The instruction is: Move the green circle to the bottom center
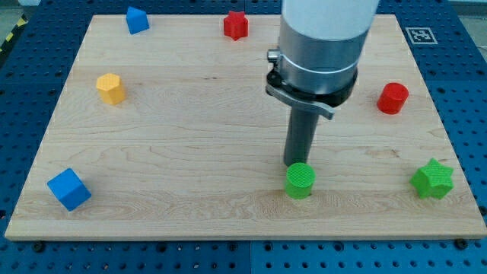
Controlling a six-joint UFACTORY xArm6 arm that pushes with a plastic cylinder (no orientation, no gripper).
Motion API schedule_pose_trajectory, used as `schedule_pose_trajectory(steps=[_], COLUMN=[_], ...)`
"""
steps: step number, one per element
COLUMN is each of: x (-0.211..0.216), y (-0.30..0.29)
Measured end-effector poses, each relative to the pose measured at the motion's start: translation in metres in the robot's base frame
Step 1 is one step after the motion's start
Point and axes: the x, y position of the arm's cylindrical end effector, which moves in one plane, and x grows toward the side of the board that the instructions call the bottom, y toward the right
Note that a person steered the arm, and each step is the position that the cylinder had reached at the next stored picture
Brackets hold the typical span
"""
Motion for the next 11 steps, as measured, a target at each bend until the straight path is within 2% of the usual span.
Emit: schedule_pose_trajectory(steps=[1,2,3,7,10,11], x=[0.001,0.023,0.039,0.039,-0.003,-0.016], y=[0.033,0.032,0.023,-0.017,-0.03,0.0])
